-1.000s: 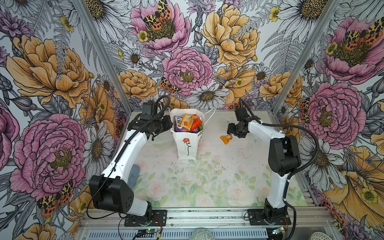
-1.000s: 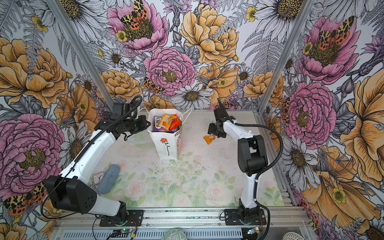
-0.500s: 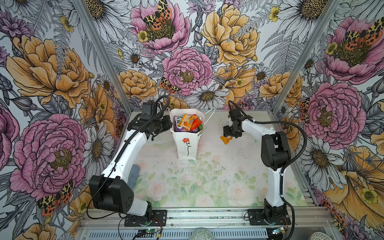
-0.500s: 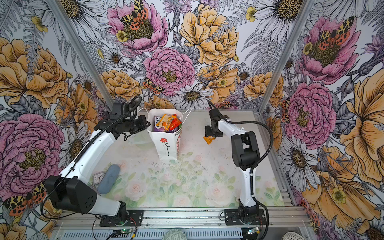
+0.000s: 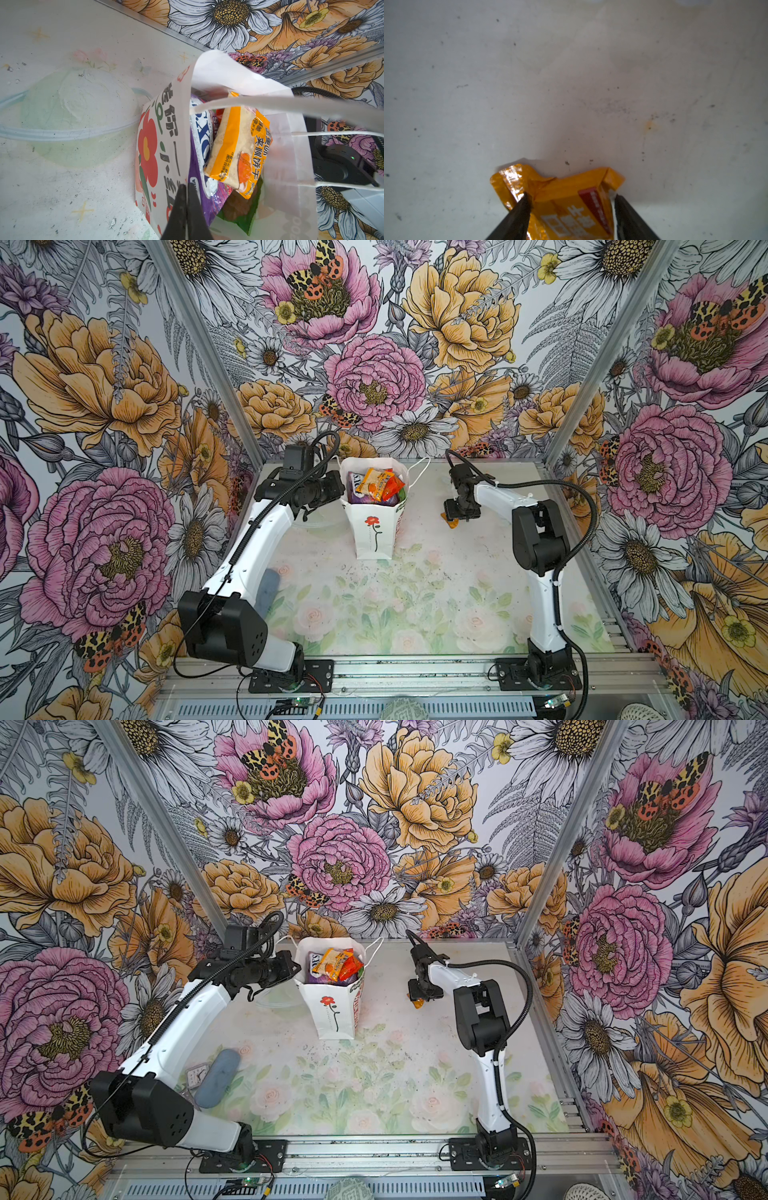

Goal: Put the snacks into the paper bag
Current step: 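Lower the right gripper and close it on the small orange snack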

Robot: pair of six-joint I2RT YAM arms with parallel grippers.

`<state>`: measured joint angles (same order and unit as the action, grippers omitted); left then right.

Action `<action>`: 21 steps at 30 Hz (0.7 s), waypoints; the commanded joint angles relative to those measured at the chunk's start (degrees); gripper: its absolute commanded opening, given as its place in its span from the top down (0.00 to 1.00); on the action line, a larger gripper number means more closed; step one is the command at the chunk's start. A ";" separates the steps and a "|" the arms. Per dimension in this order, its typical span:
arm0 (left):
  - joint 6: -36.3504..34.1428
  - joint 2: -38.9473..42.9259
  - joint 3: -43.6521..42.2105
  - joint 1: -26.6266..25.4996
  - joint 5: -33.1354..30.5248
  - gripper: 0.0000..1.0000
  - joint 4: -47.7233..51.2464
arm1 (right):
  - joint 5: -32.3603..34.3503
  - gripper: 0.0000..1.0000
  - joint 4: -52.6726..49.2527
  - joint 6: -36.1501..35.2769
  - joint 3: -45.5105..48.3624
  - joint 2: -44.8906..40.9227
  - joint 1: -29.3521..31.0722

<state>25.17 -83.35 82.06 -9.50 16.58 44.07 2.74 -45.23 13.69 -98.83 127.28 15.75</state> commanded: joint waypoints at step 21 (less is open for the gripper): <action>-0.30 2.67 0.46 0.91 1.58 0.96 -2.69 | -0.02 0.61 0.23 2.43 0.64 -1.83 0.37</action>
<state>25.17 -83.35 82.06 -9.37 16.62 44.10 2.57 -45.17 15.40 -99.11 127.46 15.84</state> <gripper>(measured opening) 0.050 0.455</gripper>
